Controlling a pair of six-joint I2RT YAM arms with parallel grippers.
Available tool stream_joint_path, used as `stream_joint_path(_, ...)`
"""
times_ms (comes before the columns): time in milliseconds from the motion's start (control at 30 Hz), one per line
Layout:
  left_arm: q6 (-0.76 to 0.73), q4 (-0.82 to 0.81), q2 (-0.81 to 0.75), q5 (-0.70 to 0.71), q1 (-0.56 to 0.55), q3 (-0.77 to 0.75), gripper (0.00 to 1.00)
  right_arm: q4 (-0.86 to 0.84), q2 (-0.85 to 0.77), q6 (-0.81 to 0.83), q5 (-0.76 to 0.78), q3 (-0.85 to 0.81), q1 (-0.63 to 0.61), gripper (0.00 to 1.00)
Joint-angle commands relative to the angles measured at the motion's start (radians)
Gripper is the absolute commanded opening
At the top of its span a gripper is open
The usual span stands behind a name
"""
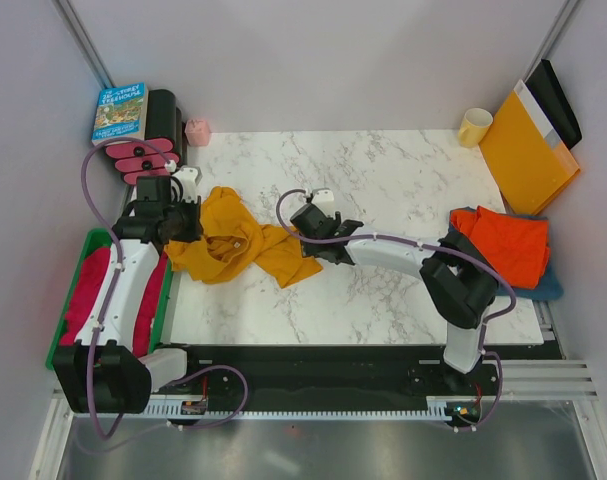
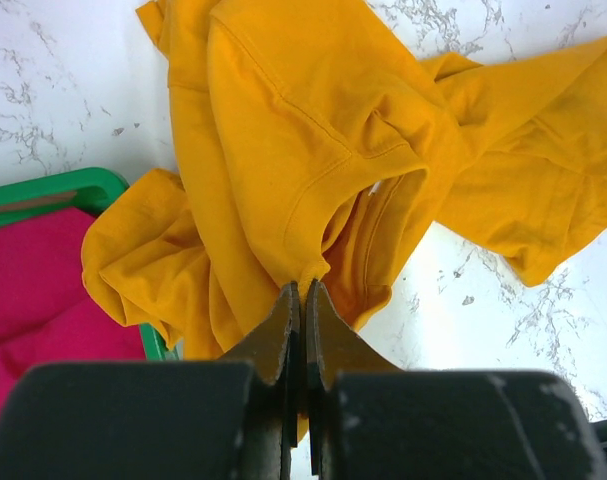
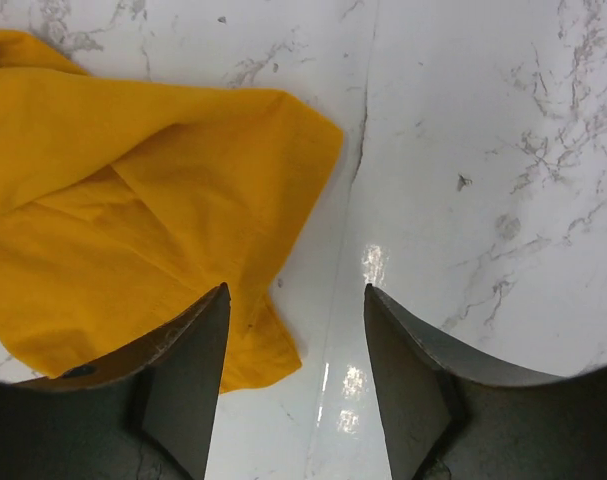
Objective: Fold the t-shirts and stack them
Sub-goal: Flatten out the tshirt
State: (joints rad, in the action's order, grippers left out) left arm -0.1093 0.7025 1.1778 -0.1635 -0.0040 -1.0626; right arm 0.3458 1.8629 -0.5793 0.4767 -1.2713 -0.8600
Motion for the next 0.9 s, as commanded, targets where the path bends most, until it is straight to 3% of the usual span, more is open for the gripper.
stream_joint_path(0, -0.007, -0.017, -0.035, -0.018, 0.002, 0.009, 0.02, -0.041, 0.033, -0.010, -0.027, -0.046, 0.001, 0.65)
stream_joint_path(267, -0.007, -0.017, -0.026, -0.011, 0.002, 0.013, 0.02, -0.062, 0.111, -0.017, -0.064, -0.074, 0.003, 0.64)
stream_joint_path(367, -0.010, -0.018, -0.021, -0.011, 0.002, 0.010, 0.02, -0.062, 0.130, -0.028, -0.069, -0.073, 0.003, 0.59)
stream_joint_path(467, -0.010, -0.018, -0.020, -0.008, 0.002, 0.010, 0.02, -0.060, 0.137, -0.043, -0.061, -0.059, 0.003, 0.46)
stream_joint_path(567, -0.009, -0.021, -0.020, -0.010, 0.002, 0.013, 0.02, -0.062, 0.128, -0.059, -0.046, -0.042, 0.003, 0.13)
stream_joint_path(633, -0.007, -0.023, -0.021, -0.011, 0.002, 0.016, 0.02, -0.062, 0.114, -0.065, -0.036, -0.031, 0.003, 0.01)
stream_joint_path(867, -0.006, -0.028, -0.036, 0.001, 0.002, 0.010, 0.02, -0.019, 0.000, -0.041, 0.068, 0.000, 0.013, 0.00)
